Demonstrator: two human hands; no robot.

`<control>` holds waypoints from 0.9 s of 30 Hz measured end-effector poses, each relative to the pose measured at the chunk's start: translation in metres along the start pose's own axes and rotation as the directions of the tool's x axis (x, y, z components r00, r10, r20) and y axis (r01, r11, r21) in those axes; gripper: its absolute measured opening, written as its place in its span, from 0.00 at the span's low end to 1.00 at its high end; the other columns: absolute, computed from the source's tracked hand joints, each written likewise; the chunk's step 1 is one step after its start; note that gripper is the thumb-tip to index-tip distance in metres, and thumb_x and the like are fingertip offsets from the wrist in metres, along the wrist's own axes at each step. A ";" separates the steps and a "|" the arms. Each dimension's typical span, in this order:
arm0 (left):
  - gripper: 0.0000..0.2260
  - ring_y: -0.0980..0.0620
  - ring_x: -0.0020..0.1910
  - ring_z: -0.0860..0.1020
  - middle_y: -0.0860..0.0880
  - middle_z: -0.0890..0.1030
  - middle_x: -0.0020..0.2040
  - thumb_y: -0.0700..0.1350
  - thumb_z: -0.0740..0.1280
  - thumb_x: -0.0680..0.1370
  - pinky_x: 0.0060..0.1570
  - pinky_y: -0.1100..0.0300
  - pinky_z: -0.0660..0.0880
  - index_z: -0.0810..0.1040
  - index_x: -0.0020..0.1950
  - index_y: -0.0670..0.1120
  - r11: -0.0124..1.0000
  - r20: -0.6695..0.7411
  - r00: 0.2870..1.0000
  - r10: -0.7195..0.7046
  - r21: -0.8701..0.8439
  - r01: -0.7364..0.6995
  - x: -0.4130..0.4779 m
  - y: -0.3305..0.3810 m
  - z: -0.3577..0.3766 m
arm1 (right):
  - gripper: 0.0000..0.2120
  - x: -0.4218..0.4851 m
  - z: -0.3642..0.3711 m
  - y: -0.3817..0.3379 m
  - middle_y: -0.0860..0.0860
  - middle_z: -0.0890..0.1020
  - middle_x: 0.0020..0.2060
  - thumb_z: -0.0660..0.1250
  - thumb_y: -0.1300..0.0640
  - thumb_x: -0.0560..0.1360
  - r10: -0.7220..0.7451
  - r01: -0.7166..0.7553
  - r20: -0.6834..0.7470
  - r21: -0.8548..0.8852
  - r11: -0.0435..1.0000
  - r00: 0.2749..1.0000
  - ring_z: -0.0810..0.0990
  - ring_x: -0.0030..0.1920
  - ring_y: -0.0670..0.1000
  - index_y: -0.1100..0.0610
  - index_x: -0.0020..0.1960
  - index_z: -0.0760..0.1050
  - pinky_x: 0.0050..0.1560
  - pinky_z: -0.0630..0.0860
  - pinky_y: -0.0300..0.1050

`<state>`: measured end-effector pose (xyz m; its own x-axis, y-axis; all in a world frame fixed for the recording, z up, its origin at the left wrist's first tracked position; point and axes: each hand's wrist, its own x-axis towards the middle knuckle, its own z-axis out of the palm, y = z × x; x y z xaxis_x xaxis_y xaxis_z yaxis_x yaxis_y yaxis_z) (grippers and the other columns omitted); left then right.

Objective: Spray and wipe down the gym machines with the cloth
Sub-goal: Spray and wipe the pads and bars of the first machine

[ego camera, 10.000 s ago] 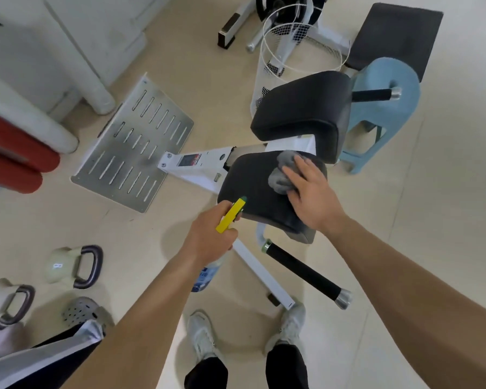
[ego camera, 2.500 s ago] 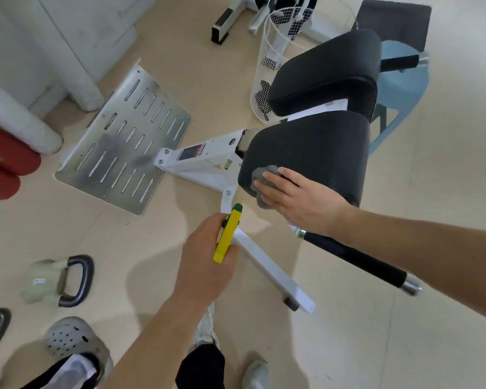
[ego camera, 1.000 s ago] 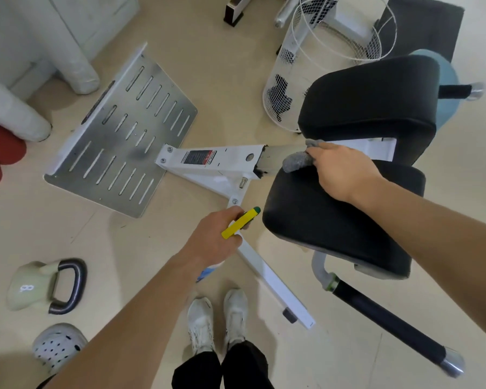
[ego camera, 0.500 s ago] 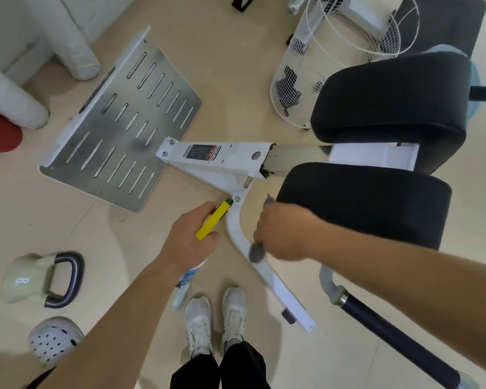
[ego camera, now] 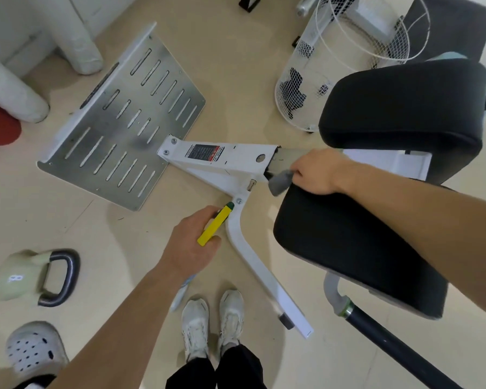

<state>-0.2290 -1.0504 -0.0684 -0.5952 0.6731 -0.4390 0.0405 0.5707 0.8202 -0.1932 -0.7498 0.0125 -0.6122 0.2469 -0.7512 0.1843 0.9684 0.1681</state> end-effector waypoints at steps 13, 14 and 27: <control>0.17 0.43 0.35 0.80 0.54 0.79 0.37 0.40 0.63 0.69 0.40 0.43 0.79 0.76 0.52 0.57 0.999 -0.032 0.999 0.029 0.026 -0.028 0.011 0.024 0.007 | 0.12 -0.047 0.036 -0.108 0.51 0.76 0.33 0.62 0.52 0.75 -0.395 0.452 0.236 -0.285 0.845 0.888 0.75 0.35 0.53 0.53 0.34 0.69 0.48 0.77 0.50; 0.17 0.43 0.36 0.80 0.55 0.78 0.38 0.40 0.63 0.69 0.40 0.44 0.79 0.76 0.53 0.57 0.999 -0.030 0.999 0.033 0.026 -0.032 0.009 0.025 0.007 | 0.13 -0.054 0.043 -0.111 0.51 0.76 0.32 0.63 0.52 0.75 -0.436 0.497 0.247 -0.315 0.808 0.865 0.75 0.36 0.54 0.53 0.33 0.68 0.49 0.77 0.51; 0.16 0.48 0.35 0.80 0.58 0.81 0.41 0.43 0.61 0.70 0.41 0.45 0.80 0.77 0.54 0.60 0.998 -0.006 0.999 0.053 -0.032 -0.054 -0.008 0.045 0.019 | 0.22 -0.071 0.049 -0.055 0.47 0.79 0.40 0.52 0.41 0.73 -0.591 0.605 0.149 -0.074 0.792 0.792 0.78 0.48 0.52 0.52 0.39 0.80 0.58 0.76 0.52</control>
<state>-0.2072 -1.0208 -0.0346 -0.5973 0.6996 -0.3921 0.0464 0.5182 0.8540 -0.1227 -0.8227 0.0251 -0.4797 -0.3824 -0.7897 -0.2814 0.9195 -0.2743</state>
